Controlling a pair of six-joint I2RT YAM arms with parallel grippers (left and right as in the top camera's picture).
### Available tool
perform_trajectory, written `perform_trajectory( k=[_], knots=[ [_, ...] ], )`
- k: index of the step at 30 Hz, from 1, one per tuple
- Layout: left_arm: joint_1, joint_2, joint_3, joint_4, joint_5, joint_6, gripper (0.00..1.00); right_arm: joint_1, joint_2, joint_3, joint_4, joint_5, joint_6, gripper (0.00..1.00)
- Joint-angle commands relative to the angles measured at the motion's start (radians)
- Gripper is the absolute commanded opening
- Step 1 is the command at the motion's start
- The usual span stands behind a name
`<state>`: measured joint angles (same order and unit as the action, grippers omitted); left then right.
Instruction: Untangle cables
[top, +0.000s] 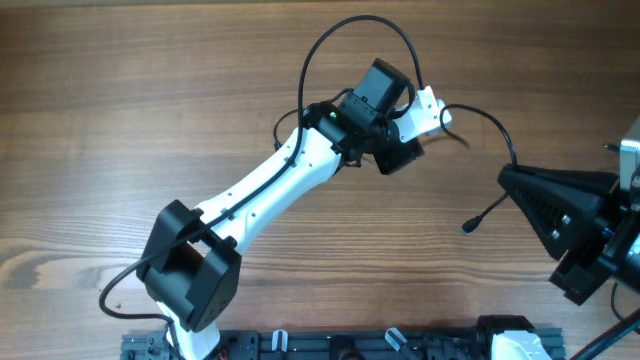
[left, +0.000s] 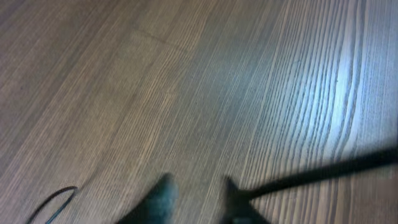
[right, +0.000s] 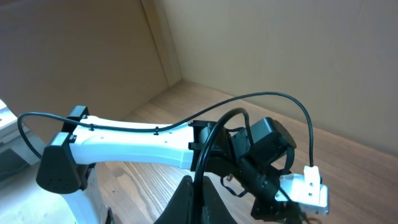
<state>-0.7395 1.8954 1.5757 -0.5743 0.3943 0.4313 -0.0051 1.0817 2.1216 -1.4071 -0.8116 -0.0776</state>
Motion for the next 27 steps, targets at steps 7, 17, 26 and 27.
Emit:
perform_trajectory(
  k=[7, 17, 26, 27],
  knots=[
    [0.042, -0.108, 0.009, -0.058, 0.019, -0.024, 0.04, 0.001, -0.001, 0.012, 0.002, 0.523, 0.244, 0.73],
    [0.221, -0.721, 0.009, -0.154, 0.036, -0.024, 0.04, 0.001, 0.142, 0.012, -0.051, 0.269, 0.092, 1.0],
    [0.22, -0.911, 0.009, -0.157, 0.146, -0.019, 0.04, 0.108, 0.469, 0.008, -0.201, -0.114, -0.579, 0.99],
    [0.22, -0.908, 0.009, -0.159, 0.132, -0.018, 0.04, 0.164, 0.491, 0.007, -0.201, -0.113, -0.61, 1.0]
  ],
)
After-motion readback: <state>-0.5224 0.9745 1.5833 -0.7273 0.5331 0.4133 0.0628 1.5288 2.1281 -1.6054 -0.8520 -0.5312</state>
